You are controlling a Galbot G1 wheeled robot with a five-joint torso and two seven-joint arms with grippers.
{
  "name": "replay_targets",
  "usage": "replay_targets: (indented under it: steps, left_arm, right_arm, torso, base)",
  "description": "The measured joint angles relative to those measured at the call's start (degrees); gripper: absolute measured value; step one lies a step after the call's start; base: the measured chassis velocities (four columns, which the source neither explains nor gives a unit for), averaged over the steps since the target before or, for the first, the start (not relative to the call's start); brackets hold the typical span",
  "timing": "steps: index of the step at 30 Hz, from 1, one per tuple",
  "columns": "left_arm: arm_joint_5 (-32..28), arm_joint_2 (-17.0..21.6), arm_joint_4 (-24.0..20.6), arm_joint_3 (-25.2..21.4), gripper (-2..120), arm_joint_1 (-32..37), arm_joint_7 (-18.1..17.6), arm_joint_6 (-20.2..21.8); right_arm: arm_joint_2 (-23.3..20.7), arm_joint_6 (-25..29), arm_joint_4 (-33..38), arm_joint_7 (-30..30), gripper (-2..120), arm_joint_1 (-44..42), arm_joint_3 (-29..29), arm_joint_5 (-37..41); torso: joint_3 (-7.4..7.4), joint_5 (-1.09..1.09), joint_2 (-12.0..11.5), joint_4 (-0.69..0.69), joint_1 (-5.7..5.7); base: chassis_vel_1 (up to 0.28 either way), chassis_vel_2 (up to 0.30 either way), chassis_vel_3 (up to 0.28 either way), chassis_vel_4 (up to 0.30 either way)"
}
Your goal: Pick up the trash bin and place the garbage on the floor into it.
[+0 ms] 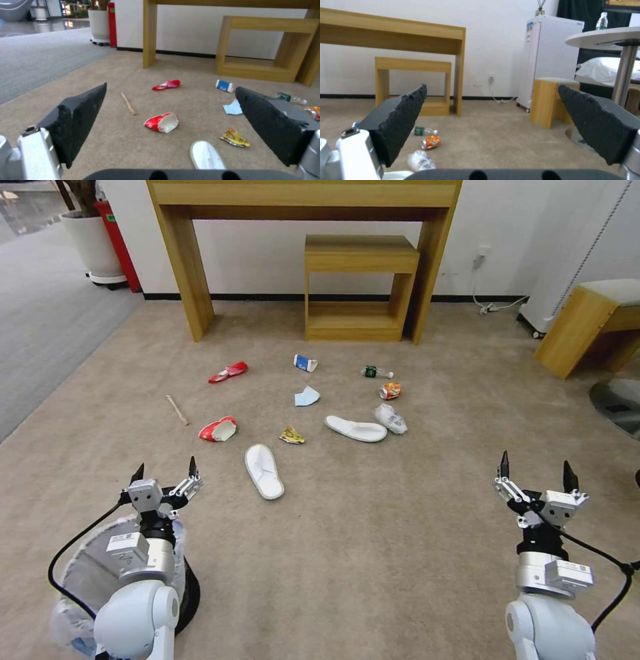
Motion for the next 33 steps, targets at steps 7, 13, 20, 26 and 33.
replay_targets:
  steps: [7,13,20,26,33]
  left_arm:
    - [0.0,0.0,0.1,0.0,100,-0.1,0.0,0.0]
    - [0.0,0.0,0.3,0.0,100,-0.2,0.0,0.0]
    - [0.0,0.0,0.5,0.0,100,-0.4,0.0,0.0]
    - [0.0,0.0,0.6,0.0,100,-0.5,0.0,0.0]
    - [0.0,0.0,0.6,0.0,100,-0.5,-0.1,0.0]
  right_arm:
    - [0.1,0.1,-0.2,-0.1,100,0.0,0.0,-0.2]
    - [0.2,0.1,-0.4,-0.1,100,0.0,0.0,-0.4]
    - [0.3,0.4,-0.7,-0.2,100,0.1,0.0,-0.6]
    - [0.6,0.5,-1.0,-0.2,100,0.2,0.0,-0.9]
    - [1.0,0.6,-1.1,-0.3,100,0.3,-0.2,-1.6]
  torso:
    - [0.0,0.0,0.0,0.0,0.0]
    - [0.0,0.01,0.0,0.0,0.0]
    - [0.0,0.0,0.0,0.0,0.0]
    - [0.0,0.0,0.0,0.0,0.0]
    - [0.0,0.0,0.0,0.0,0.0]
  base:
    - [0.04,0.039,-0.036,-0.034]
    - [0.0,0.0,0.0,0.0]
    - [0.037,0.043,-0.034,-0.043]
    - [0.033,0.038,-0.042,-0.045]
    - [0.005,0.008,-0.006,-0.006]
